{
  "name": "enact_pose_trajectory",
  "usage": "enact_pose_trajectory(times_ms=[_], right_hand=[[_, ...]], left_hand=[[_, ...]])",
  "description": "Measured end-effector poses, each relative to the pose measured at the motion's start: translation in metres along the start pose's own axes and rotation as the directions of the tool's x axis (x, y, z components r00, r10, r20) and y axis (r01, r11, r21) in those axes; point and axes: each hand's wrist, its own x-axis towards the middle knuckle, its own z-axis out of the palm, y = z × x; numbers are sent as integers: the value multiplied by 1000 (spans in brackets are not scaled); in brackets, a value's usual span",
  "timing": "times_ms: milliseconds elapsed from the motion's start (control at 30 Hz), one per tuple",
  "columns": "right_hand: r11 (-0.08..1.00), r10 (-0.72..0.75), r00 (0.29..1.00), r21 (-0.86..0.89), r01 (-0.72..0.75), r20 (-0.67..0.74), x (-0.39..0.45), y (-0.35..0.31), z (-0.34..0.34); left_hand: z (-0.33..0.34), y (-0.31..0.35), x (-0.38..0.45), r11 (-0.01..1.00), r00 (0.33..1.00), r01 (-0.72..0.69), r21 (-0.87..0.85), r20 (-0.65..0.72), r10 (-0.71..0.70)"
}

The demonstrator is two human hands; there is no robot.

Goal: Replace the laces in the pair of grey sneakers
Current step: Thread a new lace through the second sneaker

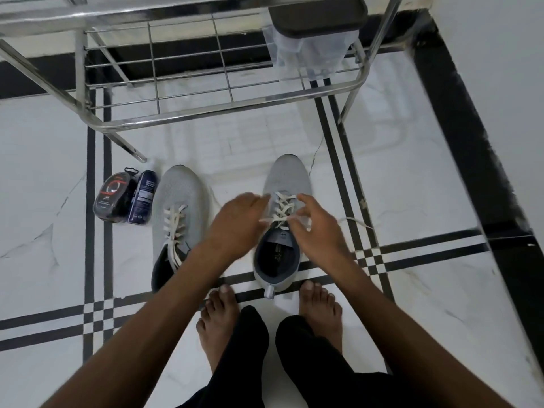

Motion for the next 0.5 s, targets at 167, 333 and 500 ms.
enact_pose_trajectory(times_ms=[167,333,500], right_hand=[[995,100,994,7,-101,50,5,17,-2],[996,67,997,-55,-65,33,7,28,-8],[986,113,992,-132,-105,54,4,35,-14]], left_hand=[[19,-8,-4,964,988,137,-227,100,-117],[21,-22,-28,993,999,-36,-111,1,36],[23,-40,-42,924,996,30,-381,-70,-61]])
